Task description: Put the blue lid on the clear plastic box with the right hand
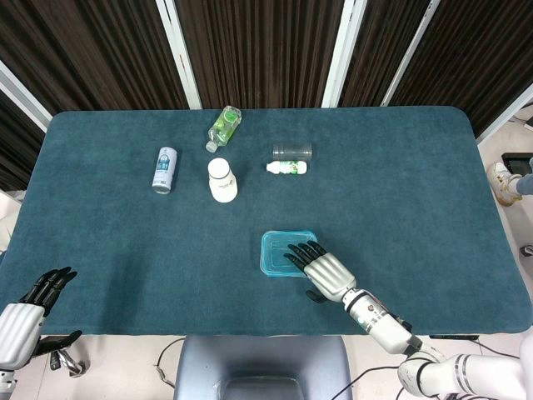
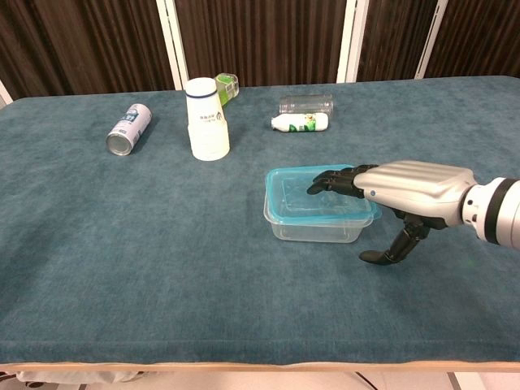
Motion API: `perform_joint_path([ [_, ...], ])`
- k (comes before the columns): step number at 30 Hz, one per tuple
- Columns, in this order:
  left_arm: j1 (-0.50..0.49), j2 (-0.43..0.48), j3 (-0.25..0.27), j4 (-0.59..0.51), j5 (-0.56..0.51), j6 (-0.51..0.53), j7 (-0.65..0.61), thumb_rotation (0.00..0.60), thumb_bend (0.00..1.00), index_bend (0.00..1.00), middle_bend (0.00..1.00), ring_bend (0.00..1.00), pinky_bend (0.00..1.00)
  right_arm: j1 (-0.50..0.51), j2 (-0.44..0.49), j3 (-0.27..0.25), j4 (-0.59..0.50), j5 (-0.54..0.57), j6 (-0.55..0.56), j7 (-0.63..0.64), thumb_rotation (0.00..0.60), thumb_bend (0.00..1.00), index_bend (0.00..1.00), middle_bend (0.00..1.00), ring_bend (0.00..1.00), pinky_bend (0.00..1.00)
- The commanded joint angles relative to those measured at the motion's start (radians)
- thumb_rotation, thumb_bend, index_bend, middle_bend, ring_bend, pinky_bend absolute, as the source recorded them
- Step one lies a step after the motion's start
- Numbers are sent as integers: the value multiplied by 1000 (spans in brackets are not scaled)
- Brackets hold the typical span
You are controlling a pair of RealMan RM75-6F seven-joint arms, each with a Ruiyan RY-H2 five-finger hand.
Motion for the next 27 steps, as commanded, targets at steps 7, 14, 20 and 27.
perform_joint_path([
  [7,-1,0,1,-3,-1,-5,5,600,459,131,89,89,402,-5,-5,-3,5,6,1,5,600,474,88,80,0,97],
  [14,-1,3,2,-5,-1,-5,4,600,459,131,89,89,403,-12,-18,-6,12,13,5,8,600,474,88,80,0,96],
  [20,-1,3,2,-6,-1,-7,5,600,460,131,89,89,403,-19,-30,-5,13,15,14,13,600,474,88,80,0,95],
  [27,0,5,3,-7,-1,-7,5,600,459,130,90,89,403,-41,-54,-10,1,2,48,25,600,474,88,79,0,90],
])
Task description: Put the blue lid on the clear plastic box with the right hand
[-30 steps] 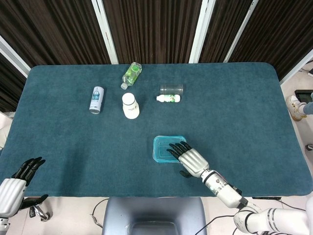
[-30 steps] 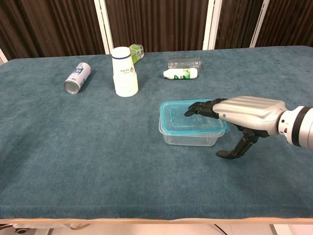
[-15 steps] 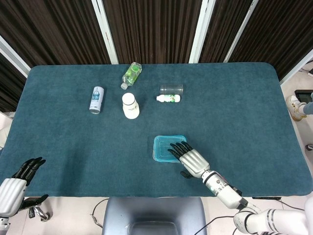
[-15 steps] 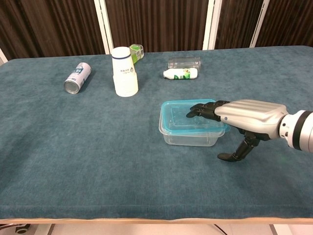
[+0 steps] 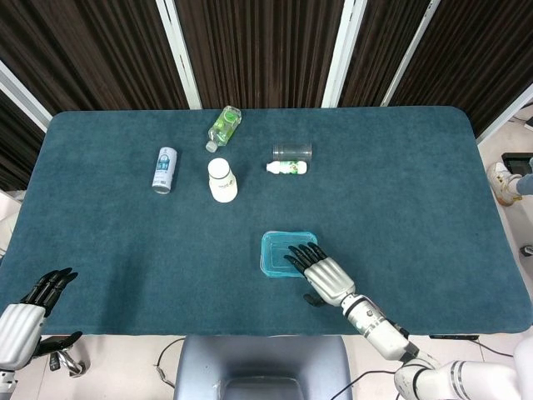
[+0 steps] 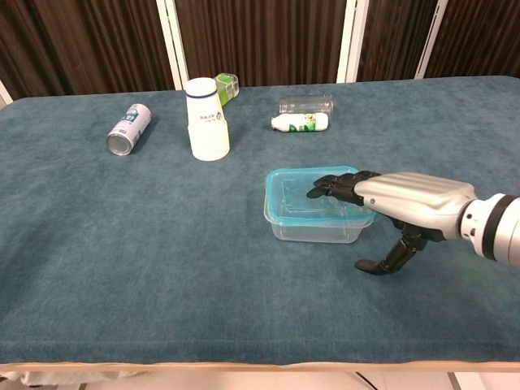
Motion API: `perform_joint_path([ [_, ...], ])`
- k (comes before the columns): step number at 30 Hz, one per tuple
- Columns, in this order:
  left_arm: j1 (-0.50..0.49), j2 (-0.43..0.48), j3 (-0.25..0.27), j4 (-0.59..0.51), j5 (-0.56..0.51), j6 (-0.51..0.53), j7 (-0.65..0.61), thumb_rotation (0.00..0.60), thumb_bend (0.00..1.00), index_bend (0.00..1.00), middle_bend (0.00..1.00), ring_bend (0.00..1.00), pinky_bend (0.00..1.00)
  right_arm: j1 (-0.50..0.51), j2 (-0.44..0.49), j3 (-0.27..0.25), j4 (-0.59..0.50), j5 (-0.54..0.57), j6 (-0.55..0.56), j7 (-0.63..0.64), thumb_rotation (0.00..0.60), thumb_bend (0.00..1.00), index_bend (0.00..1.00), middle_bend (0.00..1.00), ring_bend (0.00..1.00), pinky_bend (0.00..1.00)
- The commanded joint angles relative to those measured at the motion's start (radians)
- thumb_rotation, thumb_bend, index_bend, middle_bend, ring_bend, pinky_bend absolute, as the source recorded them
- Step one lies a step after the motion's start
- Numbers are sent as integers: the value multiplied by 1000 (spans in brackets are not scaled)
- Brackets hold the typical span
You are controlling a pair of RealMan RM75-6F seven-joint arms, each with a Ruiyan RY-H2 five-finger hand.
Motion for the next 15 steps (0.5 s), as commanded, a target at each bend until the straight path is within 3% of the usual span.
perform_joint_path([
  [1,0,1,0,0,1,0,0,600,459,130,89,89,402,-8,-8,-2,-4,-9,13,5,600,474,88,79,0,89],
  [15,0,-1,-1,1,1,2,-2,600,460,131,89,89,403,-30,-24,1,4,19,31,-25,600,474,88,79,0,88],
])
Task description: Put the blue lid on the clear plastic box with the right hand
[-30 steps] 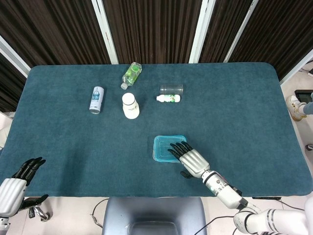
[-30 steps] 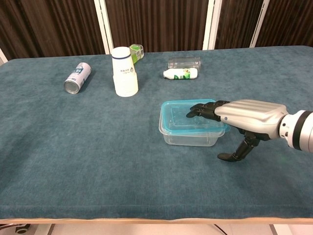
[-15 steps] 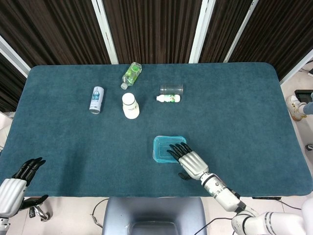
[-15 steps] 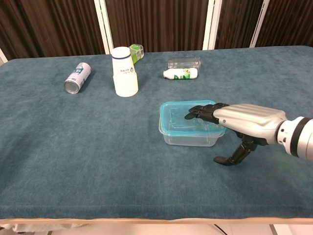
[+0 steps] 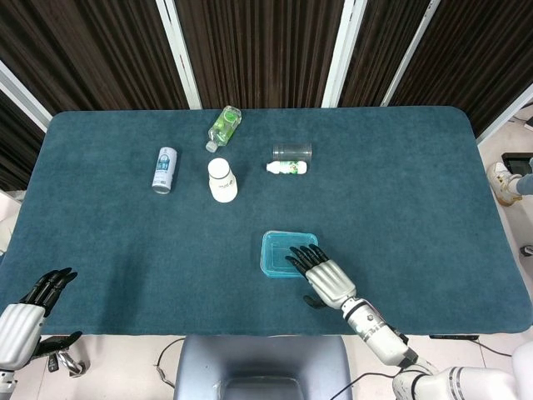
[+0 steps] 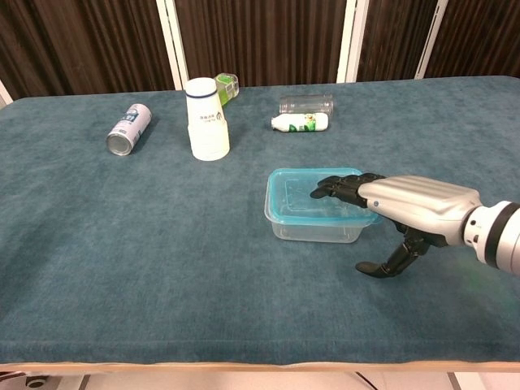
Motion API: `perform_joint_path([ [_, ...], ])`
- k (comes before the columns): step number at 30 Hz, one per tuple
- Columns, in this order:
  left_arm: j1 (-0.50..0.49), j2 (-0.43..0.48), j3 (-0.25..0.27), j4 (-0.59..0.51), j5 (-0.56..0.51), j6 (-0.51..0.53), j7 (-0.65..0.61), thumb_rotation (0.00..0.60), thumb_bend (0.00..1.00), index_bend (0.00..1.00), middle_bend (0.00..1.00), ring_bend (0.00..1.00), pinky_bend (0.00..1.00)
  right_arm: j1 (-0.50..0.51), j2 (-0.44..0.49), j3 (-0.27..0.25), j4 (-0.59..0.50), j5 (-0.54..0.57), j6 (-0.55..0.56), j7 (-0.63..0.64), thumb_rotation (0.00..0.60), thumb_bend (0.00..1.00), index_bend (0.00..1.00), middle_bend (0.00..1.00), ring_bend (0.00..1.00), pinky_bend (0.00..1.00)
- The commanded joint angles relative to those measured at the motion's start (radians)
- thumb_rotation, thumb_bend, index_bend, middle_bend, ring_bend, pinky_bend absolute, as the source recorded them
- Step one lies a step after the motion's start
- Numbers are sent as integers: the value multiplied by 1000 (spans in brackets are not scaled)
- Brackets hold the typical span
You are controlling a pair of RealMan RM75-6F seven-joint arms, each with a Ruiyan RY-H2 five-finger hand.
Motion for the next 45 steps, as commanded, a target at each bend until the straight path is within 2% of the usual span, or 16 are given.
perform_joint_path([
  [1,0,0,0,0,0,0,0,600,460,131,89,89,403,-2,-2,2,2,10,-2,-7,600,474,88,79,0,88],
  [16,0,0,0,1,1,-1,-1,600,460,131,89,89,403,-10,-25,21,16,39,13,-28,600,474,88,78,0,81],
  [45,-1,4,1,-5,-4,-7,-1,600,460,131,89,89,403,-22,-33,16,15,-4,15,27,600,474,88,77,0,80],
])
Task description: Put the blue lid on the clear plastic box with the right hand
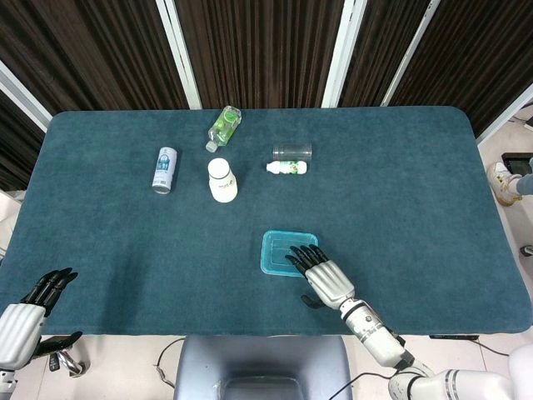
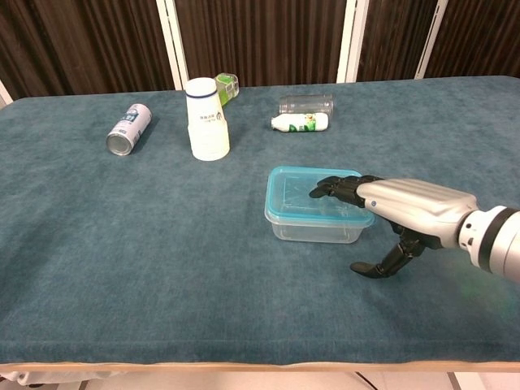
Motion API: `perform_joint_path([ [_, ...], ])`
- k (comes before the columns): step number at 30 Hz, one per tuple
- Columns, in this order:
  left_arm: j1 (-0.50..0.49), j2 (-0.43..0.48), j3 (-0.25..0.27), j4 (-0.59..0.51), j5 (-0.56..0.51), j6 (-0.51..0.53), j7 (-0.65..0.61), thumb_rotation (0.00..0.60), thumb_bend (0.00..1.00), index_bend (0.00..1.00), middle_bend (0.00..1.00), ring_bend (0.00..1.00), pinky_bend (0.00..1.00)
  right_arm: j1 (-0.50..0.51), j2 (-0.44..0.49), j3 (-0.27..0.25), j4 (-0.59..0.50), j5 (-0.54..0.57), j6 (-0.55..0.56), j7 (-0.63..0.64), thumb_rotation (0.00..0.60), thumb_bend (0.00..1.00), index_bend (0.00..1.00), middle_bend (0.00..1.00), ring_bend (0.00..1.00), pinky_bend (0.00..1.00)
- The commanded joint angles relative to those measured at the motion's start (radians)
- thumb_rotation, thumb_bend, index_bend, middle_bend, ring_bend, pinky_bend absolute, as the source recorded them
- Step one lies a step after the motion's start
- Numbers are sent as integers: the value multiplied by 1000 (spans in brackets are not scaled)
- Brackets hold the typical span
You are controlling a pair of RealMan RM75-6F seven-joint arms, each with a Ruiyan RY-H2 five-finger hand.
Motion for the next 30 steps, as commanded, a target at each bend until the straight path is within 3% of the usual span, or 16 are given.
perform_joint_path([
  [1,0,0,0,0,0,0,0,600,459,131,89,89,403,-1,1,0,1,-7,2,5,600,474,88,77,0,79],
  [13,-1,0,1,-2,1,-4,5,600,460,131,89,89,403,-45,65,-41,-85,-162,109,54,600,474,88,71,0,64],
  [17,0,0,1,-3,1,-3,7,600,460,131,89,89,403,-50,88,-18,-133,-154,134,-1,600,474,101,70,0,77],
  [20,0,-1,2,-4,2,-4,11,600,459,131,89,89,404,-30,73,37,-133,-121,140,-62,600,476,193,114,49,217],
  [21,0,-1,2,-5,2,-4,12,600,460,131,89,89,404,-17,63,60,-122,-108,140,-96,600,480,282,183,127,305],
  [23,0,-1,2,-5,2,-4,12,600,460,131,89,89,403,5,54,89,-112,-82,126,-148,600,487,387,269,226,388],
  [27,0,-1,0,-3,-1,-3,8,600,460,131,89,89,403,46,30,138,-117,3,101,-263,600,491,511,362,337,483],
  [30,0,1,1,-3,0,-3,5,600,460,131,89,89,403,73,22,160,-132,94,71,-338,600,476,536,381,359,505],
])
